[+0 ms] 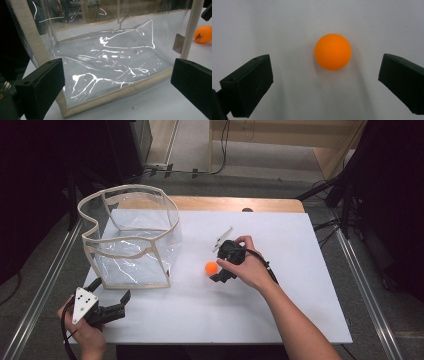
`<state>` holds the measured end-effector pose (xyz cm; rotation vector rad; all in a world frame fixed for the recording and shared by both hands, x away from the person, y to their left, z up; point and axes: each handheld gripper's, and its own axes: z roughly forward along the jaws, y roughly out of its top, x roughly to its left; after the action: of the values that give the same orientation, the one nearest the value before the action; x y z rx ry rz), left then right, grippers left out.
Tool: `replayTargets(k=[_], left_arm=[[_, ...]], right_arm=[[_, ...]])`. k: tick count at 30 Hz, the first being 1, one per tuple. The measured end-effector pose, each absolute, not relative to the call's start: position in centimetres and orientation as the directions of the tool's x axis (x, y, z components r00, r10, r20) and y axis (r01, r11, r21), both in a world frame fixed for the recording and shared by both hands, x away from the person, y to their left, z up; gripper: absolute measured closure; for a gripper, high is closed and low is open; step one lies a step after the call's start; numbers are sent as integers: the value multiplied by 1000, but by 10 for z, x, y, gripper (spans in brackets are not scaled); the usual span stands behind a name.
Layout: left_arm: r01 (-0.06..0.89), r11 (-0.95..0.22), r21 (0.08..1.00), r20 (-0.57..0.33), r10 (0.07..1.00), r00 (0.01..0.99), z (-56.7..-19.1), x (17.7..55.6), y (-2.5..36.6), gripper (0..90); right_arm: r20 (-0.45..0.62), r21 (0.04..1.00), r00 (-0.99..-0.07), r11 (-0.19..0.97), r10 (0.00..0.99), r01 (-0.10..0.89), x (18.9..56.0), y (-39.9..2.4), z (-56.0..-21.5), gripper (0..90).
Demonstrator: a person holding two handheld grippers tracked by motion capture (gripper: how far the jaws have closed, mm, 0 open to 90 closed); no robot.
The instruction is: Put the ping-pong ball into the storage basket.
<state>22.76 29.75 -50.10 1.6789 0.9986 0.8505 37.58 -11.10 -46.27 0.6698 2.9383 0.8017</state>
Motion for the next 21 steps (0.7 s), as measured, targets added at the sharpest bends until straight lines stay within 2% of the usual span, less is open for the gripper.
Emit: replayTargets(k=[19,20,21], left_arm=[[227,-193,955,82,904,420,-501,228,298,0],[227,-193,955,83,904,420,-501,228,298,0],[227,-193,955,83,903,421,-501,228,298,0]], right_arm=[[111,453,-905,789,412,415,385,-95,-475,0],[107,442,-904,794,415,417,386,-94,-474,20],[88,445,-904,796,417,410,387,-93,-475,114]])
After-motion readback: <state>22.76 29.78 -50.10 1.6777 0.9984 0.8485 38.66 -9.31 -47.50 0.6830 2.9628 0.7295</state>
